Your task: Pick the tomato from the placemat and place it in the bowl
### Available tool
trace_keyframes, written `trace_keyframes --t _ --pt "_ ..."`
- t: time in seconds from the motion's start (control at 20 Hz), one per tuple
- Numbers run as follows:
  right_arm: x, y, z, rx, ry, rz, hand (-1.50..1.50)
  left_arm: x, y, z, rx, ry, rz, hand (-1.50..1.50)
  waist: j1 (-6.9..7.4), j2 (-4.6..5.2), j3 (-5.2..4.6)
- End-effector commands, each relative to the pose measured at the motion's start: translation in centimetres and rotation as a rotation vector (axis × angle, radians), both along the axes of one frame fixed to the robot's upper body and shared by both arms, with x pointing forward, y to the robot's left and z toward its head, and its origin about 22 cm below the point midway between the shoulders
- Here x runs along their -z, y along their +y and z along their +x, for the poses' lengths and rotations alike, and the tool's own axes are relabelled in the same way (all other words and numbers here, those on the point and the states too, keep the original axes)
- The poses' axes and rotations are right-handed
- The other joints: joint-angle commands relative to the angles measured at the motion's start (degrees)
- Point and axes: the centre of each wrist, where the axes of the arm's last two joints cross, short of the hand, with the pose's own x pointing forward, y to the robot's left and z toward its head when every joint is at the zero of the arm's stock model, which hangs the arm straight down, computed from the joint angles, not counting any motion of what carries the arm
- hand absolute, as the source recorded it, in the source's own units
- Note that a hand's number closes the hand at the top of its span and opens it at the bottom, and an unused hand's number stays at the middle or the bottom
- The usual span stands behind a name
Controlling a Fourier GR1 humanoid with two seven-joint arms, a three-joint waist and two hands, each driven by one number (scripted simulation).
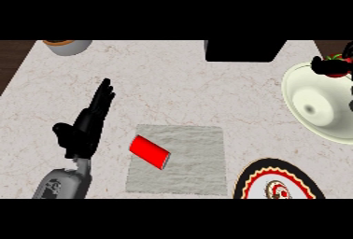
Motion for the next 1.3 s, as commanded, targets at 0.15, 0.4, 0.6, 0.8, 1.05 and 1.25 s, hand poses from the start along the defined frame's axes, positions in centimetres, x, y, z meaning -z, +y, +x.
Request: trace_keyframes --t 0.15,0.4,0.6,0.8,1.05,1.25 --pt "4.4 -4.4 -0.7 -0.033 0.120 0.127 1.50 -0.1 0.4 0.2 0.018 -0.015 -0.004 0.00 0.55 0.23 0.07" --pt "8.7 -4.5 -2.9 -0.103 0.118 0.325 -1.50 -0.3 0.8 -0.4 0.009 -0.003 0.000 0.00 -0.19 -0.17 0.08" --pt "7.1 -7.0 -2.4 -0.199 0.018 0.342 -1.50 1.4 1.7 1.1 -0.005 -0.008 0.003 0.00 -0.24 0.09 0.02" --pt "7.0 -8.3 -3.3 -0.217 -0.154 0.345 -1.50 -0.3 0.9 0.1 -0.009 -0.005 0.014 0.00 -0.28 -0.23 0.05" --pt "3.9 -8.5 -3.1 -0.181 -0.322 0.356 -1.50 0.2 -0.5 -0.6 -0.010 0.005 0.006 0.00 -0.90 -0.43 -0.05" --pt "3.9 -8.3 -5.1 -0.186 -0.356 0.463 -1.50 1.0 1.7 -0.6 -0.022 0.018 0.000 0.00 -1.47 -0.56 -0.09"
